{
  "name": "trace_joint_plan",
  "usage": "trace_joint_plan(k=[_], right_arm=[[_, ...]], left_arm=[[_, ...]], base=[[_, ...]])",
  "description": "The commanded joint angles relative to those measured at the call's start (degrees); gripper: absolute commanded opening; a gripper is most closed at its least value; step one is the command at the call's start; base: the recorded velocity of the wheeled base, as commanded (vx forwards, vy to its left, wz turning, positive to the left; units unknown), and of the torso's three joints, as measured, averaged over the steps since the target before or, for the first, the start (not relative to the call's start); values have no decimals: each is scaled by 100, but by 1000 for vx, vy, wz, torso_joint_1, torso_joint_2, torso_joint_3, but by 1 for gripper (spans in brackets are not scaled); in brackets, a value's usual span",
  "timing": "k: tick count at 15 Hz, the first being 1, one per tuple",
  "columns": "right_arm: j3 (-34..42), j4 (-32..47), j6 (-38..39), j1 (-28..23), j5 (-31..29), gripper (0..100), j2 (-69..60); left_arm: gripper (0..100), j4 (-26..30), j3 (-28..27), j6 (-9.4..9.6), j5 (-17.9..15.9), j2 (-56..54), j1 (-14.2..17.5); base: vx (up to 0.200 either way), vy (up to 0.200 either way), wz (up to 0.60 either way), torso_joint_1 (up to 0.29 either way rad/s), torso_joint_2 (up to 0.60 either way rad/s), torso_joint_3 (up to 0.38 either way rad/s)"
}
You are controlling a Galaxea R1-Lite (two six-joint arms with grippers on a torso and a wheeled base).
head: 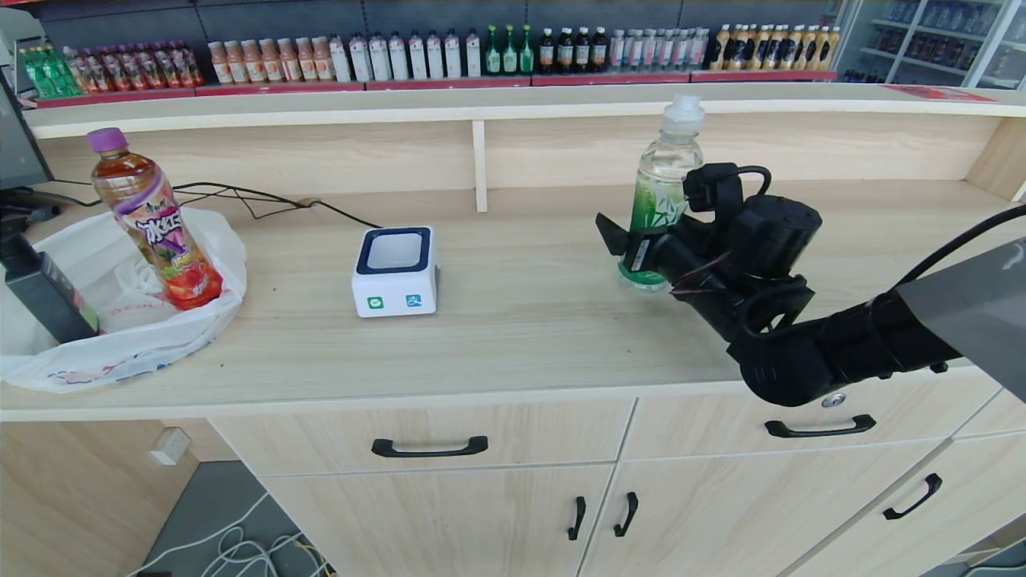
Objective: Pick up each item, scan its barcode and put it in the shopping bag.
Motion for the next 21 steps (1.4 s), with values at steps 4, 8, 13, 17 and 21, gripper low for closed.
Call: trace_joint_plan(k=[4,8,13,17,21], right_arm=[[-206,58,-24,2,-118,100,-14],[-320,58,-24,20,-153,100,-66],[-303,58,-15,55,-153,0,-128],[-285,58,2,46,-144,0,-198],[-277,58,2,46,-144,0,-233]], left_arm=[[100,0,0,-4,1,1,2],[100,0,0,-4,1,1,2],[100,0,0,-4,1,1,2],[100,0,0,-4,1,1,2],[100,0,0,-4,1,1,2]], base=[[0,0,0,0,0,0],[0,0,0,0,0,0],[0,0,0,0,0,0],[0,0,0,0,0,0],[0,0,0,0,0,0]])
